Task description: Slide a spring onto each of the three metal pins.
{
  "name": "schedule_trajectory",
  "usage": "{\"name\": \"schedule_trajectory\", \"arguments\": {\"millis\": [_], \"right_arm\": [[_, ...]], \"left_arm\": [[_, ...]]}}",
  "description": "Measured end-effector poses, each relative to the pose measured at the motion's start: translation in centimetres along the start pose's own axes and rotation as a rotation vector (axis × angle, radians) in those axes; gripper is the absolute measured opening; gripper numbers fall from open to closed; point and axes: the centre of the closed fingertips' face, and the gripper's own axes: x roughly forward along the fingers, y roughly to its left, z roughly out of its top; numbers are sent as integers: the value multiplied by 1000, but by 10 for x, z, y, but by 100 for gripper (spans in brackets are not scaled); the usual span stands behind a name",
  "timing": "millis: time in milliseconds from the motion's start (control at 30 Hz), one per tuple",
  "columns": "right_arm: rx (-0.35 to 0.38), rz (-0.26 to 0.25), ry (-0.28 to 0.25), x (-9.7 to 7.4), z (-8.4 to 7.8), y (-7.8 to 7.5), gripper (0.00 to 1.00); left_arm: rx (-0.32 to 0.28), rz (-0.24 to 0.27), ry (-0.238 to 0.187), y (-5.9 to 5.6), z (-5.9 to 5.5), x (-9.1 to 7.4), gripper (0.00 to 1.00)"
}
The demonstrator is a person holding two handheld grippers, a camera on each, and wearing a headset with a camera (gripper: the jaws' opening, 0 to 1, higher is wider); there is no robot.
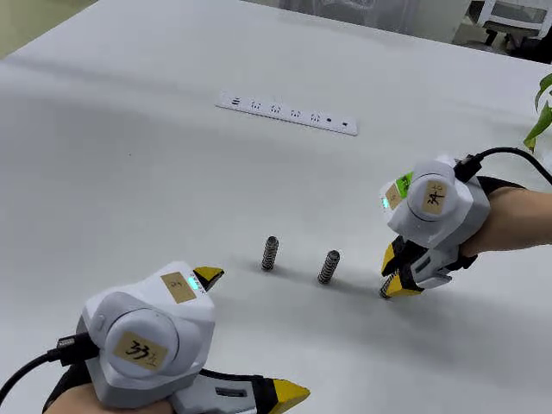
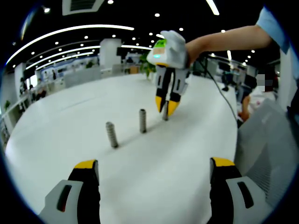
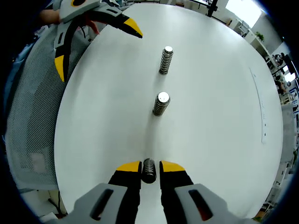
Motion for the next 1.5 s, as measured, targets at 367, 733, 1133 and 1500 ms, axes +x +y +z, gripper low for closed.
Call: {"name": "schedule_trajectory", "arguments": {"millis": [367, 733, 1133, 1500], "right_arm": [[37, -4, -36, 0, 1, 0, 38], [175, -74, -161, -7, -6, 1, 84], [325, -117, -347, -19, -2, 26, 99], [469, -224, -499, -40, -8, 54, 99]], "left_arm": [[2, -3, 6, -1, -2, 1, 100], [8, 3, 8, 1, -1, 2, 100], [-13, 23, -3, 5, 0, 0, 100], [-6, 35, -9, 7, 2, 0, 100]]}}
